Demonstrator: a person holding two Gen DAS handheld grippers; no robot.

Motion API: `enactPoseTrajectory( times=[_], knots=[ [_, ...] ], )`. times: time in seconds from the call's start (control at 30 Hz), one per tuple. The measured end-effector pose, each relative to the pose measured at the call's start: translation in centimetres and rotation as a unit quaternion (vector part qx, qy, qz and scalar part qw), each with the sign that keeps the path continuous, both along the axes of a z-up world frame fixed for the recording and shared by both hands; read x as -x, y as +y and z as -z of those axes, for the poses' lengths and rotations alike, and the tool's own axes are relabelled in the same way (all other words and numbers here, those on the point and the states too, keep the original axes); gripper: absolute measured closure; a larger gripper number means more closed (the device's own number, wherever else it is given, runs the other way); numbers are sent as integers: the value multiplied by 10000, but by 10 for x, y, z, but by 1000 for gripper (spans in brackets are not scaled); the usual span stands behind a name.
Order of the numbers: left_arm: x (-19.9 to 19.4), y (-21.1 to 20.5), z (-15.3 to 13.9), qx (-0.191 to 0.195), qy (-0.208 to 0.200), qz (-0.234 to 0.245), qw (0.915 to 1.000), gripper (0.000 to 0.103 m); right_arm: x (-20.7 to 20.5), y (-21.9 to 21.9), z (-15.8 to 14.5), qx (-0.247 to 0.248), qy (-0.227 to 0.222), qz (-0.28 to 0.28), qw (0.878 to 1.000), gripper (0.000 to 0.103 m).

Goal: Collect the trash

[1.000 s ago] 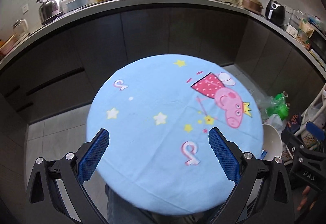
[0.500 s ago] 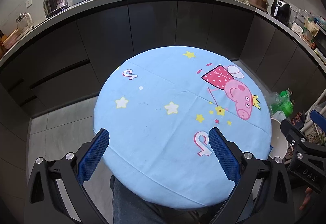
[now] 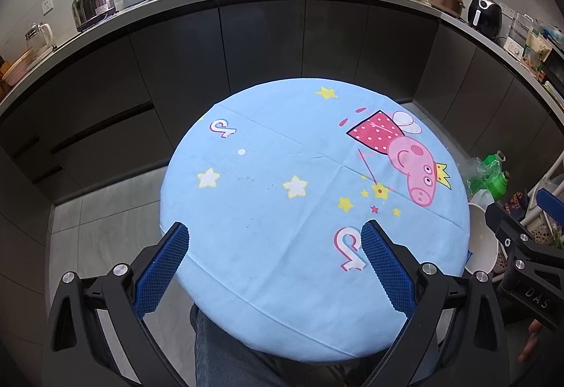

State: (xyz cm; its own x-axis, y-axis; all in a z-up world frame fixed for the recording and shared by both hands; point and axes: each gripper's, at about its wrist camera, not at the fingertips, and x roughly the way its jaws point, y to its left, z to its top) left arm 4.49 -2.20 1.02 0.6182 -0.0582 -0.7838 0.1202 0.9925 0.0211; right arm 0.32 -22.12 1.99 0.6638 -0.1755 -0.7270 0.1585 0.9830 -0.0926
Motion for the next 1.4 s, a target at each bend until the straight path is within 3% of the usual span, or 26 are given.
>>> enactPoseTrajectory(
  times=[1.4],
  knots=[
    [2, 0, -2, 10, -1, -38, 10000, 9, 0, -3, 0, -47, -5, 48, 10000, 3]
  ],
)
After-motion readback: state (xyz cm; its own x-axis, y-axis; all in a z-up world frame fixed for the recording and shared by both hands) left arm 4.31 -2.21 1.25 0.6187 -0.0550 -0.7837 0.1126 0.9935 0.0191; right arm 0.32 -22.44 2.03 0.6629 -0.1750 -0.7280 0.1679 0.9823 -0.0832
